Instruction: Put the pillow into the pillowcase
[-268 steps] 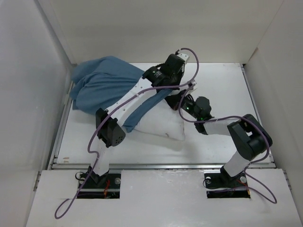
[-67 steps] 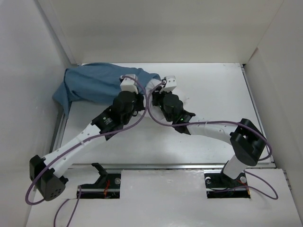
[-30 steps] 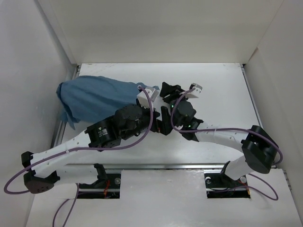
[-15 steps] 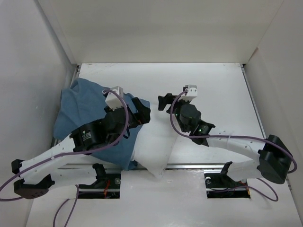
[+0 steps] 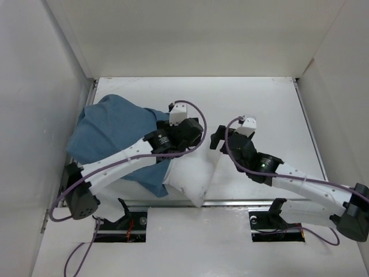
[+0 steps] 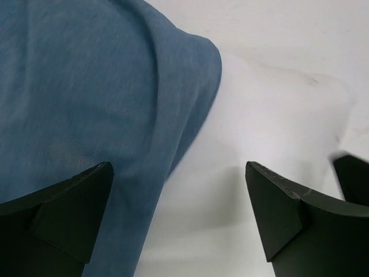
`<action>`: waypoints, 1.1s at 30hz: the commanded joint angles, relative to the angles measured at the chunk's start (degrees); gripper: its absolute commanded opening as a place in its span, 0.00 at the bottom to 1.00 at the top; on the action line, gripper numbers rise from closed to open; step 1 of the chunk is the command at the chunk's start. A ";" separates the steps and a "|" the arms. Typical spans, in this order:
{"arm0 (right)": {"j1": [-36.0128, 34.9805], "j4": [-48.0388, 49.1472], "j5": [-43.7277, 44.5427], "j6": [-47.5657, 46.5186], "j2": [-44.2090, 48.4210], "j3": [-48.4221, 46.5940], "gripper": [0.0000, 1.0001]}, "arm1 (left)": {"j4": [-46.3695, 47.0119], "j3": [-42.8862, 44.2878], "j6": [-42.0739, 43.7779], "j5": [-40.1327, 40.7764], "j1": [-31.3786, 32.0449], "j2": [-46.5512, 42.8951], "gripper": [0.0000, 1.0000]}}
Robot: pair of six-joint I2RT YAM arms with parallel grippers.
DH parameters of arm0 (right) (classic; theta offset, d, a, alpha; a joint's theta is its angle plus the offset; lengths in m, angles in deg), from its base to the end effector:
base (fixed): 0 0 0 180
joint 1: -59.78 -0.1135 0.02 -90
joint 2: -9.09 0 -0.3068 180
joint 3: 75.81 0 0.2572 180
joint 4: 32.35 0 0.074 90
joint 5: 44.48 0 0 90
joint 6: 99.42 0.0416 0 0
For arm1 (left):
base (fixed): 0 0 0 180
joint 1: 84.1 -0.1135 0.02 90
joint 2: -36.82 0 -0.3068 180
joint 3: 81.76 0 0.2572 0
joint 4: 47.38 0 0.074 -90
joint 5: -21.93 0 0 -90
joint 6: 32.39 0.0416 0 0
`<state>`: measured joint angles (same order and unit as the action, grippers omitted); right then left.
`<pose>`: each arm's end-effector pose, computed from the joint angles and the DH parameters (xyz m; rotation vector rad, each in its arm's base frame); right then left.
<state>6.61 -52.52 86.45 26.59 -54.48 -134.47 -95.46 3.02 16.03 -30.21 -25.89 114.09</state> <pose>0.1628 0.1719 0.3215 0.1590 1.9043 0.3361 0.1737 -0.2318 0.3769 -0.0243 2.1220 -0.2748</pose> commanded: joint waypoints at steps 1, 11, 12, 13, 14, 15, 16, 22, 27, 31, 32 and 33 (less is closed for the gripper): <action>0.08 -8.26 2.41 6.44 7.11 2.09 0.97 | -2.14 4.82 2.38 1.07 -4.59 3.49 1.00; 3.85 -10.64 -6.72 10.66 5.51 3.86 1.00 | 7.77 2.81 11.17 -10.00 -14.62 5.77 0.74; 5.17 -10.64 -8.83 10.66 3.65 3.08 1.00 | 7.78 3.33 11.69 -10.79 -14.62 6.30 0.69; 8.83 -10.64 -14.85 10.66 1.80 2.28 1.00 | 8.30 3.33 12.22 -11.41 -14.62 6.83 0.60; 10.96 -10.64 -18.22 11.18 -0.04 0.80 1.00 | 8.31 3.33 12.75 -12.02 -14.62 7.88 0.46; 12.98 -10.03 -21.56 11.19 -3.37 0.26 1.00 | 8.92 4.03 13.28 -12.72 -14.62 7.89 0.39; 14.74 -9.15 -24.46 11.19 -4.62 0.26 1.00 | 8.92 4.04 14.24 -14.04 -14.62 8.67 0.32; 21.17 11.79 -43.37 8.39 -8.22 3.32 1.00 | 12.08 5.17 16.88 -18.26 -14.62 11.22 0.00; 21.17 23.02 -53.50 4.87 -16.04 -0.52 0.66 | 14.11 13.77 22.41 -24.24 -14.62 15.44 0.00; 21.79 19.43 -44.50 3.09 -20.63 -12.89 0.00 | 11.74 32.99 25.93 -33.71 -14.62 21.59 0.00; 22.31 19.42 -42.44 3.10 -21.32 -14.41 0.00 | 11.74 37.39 27.77 -36.35 -13.93 24.04 0.00; 22.32 18.90 -41.29 2.49 -21.33 -15.81 0.00 | 9.82 45.79 28.83 -40.72 -13.22 25.28 0.00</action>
<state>29.32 -41.98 43.76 30.20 -76.95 -142.25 -91.87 33.40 41.10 -54.86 -41.69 139.12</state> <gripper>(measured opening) 0.030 0.013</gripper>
